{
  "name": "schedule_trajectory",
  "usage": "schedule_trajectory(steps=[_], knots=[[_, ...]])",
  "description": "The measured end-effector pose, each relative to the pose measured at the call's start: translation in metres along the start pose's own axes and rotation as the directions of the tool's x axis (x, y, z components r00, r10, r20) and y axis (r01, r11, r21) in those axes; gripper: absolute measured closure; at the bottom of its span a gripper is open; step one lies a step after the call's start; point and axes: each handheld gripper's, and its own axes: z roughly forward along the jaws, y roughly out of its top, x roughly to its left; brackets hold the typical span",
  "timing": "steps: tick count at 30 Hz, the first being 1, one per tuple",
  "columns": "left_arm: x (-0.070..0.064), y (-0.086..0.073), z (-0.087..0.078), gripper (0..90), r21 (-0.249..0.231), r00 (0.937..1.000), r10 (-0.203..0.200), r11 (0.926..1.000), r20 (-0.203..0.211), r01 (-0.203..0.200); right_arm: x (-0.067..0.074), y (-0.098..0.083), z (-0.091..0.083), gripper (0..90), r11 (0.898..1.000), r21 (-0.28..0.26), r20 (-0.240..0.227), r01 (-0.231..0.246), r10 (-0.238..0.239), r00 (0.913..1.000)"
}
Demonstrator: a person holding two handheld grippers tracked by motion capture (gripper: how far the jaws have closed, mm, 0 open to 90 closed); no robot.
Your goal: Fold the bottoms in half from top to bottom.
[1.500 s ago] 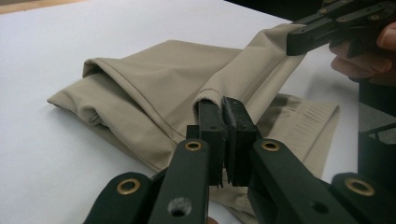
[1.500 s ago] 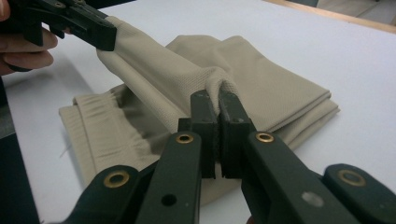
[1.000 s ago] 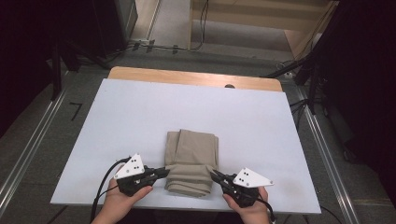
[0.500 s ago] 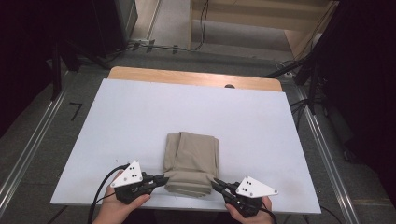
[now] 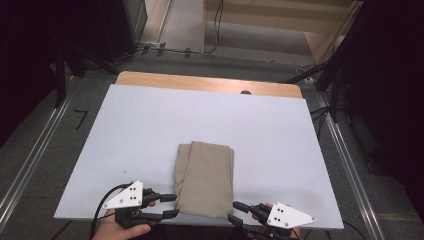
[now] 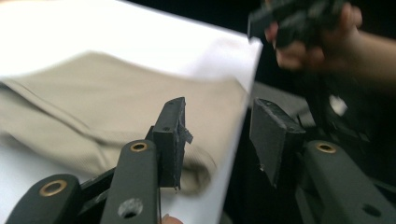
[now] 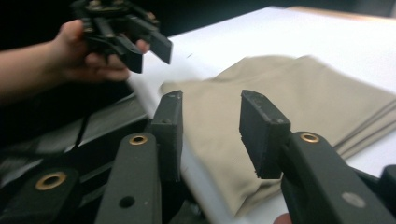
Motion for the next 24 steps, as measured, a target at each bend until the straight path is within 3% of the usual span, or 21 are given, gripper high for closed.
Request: schedule_trajectory(steps=[3, 5, 7, 10, 12, 15, 19, 24], knots=[[0.000, 0.008, 0.015, 68.0, 0.006, 0.9992, -0.013, 0.9999, -0.039, 0.013, -0.004, 0.005, 0.016, 72.9, 0.998, 0.032, 0.093, -0.048, 0.044, 0.9947], [0.000, 0.006, 0.028, 76.3, 0.060, 0.9974, -0.015, 0.9980, -0.071, 0.019, -0.007, 0.003, 0.031, 78.3, 0.995, 0.057, 0.123, -0.080, 0.073, 0.9897], [0.000, -0.003, 0.039, 81.4, 0.127, 0.9951, -0.028, 0.9910, -0.094, 0.040, -0.007, -0.002, 0.046, 81.0, 0.991, 0.111, 0.119, -0.078, 0.065, 0.9907], [-0.001, -0.019, 0.047, 82.9, 0.208, 0.9919, -0.061, 0.9746, -0.111, 0.083, 0.000, -0.013, 0.060, 81.2, 0.977, 0.211, 0.124, -0.042, 0.016, 0.9922], [-0.004, -0.026, 0.049, 81.7, 0.238, 0.9917, -0.054, 0.9680, -0.117, 0.080, 0.003, -0.021, 0.063, 81.2, 0.967, 0.246, 0.103, -0.061, 0.036, 0.9940], [-0.006, -0.027, 0.050, 78.5, 0.250, 0.9921, -0.044, 0.9657, -0.117, 0.072, 0.008, -0.032, 0.066, 80.7, 0.947, 0.311, 0.092, -0.077, 0.050, 0.9945], [-0.007, -0.025, 0.048, 69.2, 0.234, 0.9950, -0.055, 0.9695, -0.083, 0.073, 0.010, -0.033, 0.064, 69.8, 0.952, 0.299, 0.079, -0.061, 0.039, 0.9961], [-0.010, -0.009, 0.037, 41.9, 0.189, 0.9951, -0.046, 0.9801, -0.087, 0.062, 0.016, -0.020, 0.055, 49.3, 0.964, 0.265, 0.056, -0.005, -0.010, 0.9984]])
